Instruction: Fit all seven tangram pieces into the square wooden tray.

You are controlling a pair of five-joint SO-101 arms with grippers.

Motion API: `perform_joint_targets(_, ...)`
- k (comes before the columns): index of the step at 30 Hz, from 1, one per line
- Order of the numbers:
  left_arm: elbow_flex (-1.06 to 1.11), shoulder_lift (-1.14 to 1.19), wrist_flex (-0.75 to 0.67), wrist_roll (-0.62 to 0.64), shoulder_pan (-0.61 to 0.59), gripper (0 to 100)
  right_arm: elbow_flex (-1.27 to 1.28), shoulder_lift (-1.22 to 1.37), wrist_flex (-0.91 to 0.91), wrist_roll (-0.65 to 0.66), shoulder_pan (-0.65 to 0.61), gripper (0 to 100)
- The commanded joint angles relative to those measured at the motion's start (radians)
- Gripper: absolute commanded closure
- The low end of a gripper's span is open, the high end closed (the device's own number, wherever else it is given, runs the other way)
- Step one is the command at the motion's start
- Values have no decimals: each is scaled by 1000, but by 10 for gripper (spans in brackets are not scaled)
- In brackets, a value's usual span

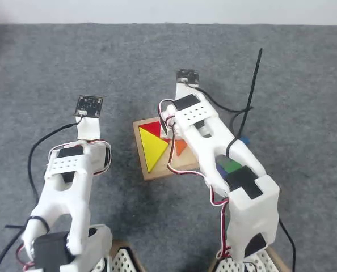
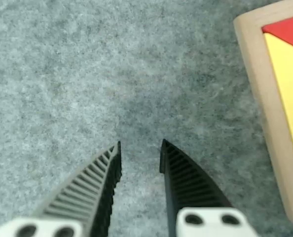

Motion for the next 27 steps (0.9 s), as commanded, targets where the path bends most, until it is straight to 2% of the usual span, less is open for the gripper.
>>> perform_joint_targets(1,-2,-6,-18,-6,5,875,-32,-18,-42,-98,-5,697)
perform_joint_targets(7,-2,-6,-18,-6,5,875,-11,-4,-114,-107,-5,743)
perform_joint_targets(17,4,-8,-20,-6,5,875,-12,76,-108,-107,4,745)
perform_joint_targets(27,4,-8,-20,-6,5,875,-11,70,12,-160,38,746)
